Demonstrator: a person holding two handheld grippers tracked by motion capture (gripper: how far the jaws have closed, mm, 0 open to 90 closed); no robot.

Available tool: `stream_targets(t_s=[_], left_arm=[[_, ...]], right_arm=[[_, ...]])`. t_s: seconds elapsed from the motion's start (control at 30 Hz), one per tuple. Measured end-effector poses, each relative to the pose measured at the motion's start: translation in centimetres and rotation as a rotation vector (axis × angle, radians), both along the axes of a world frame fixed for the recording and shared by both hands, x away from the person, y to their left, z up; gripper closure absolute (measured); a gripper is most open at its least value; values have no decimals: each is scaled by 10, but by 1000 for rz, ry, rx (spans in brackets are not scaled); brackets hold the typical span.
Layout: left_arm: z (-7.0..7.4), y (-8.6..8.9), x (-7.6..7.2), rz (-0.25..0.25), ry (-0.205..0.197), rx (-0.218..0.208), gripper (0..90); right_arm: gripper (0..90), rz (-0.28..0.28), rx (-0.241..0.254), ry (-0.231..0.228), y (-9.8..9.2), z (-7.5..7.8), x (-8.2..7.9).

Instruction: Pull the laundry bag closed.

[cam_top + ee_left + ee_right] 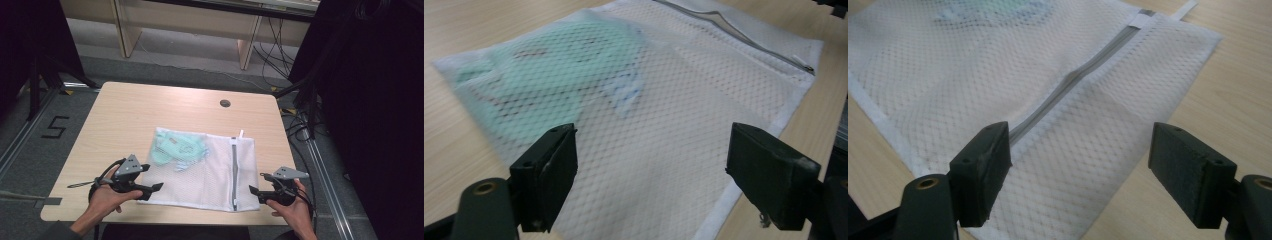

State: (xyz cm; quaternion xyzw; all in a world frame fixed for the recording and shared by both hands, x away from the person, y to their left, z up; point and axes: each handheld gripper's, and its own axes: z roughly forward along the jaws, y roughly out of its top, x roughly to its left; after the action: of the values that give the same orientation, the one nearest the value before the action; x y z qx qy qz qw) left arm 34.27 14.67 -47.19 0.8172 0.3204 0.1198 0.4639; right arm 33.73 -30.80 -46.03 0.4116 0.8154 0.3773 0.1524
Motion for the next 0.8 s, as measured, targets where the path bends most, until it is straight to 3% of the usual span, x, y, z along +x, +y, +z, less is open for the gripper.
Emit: stream_targets(t_s=[0.03, 0.1, 0.17, 0.27, 0.33, 0.4, 0.43, 0.47, 0.5, 0.57, 0.6, 0.63, 0.8], left_arm=[[-1, -5, -1, -11, -7, 5, 200], [-1, -9, -1, -27, -4, 16, 200], [-5, -23, -1, -73, -14, 42, 200], [-8, -32, -1, -92, -13, 34, 200], [-9, -38, -2, -103, -2, 36, 200], [-9, -44, -1, -128, 7, 34, 200], [-9, -45, -1, -134, 13, 41, 200], [-9, -46, -1, -142, -9, 42, 200], [-10, -48, -2, -128, 16, 23, 200], [-10, -50, -1, -130, 14, 17, 200], [-10, -51, -2, -126, 19, 22, 200], [-10, -51, -2, -128, 18, 34, 200], [-10, -53, -1, -110, 12, 33, 202]], right_arm=[[260, 5, -3, -18, 1, -1, 0], [264, 20, -13, 3, 2, 0, -1], [336, 107, -31, -6, 7, -2, 0], [349, 143, -41, -23, 13, -2, -2], [377, 176, -30, -11, 17, -2, -3], [393, 219, -50, -11, 21, -4, -2], [404, 220, -38, 10, 23, -5, -3], [411, 246, -43, 10, 23, -6, -1], [415, 248, -31, 38, 25, -6, -2], [421, 270, -38, 27, 25, -7, 0], [441, 296, -26, 61, 29, -8, -1], [441, 305, -27, 65, 30, -9, -1], [440, 355, -85, 101, 38, -15, 2]])
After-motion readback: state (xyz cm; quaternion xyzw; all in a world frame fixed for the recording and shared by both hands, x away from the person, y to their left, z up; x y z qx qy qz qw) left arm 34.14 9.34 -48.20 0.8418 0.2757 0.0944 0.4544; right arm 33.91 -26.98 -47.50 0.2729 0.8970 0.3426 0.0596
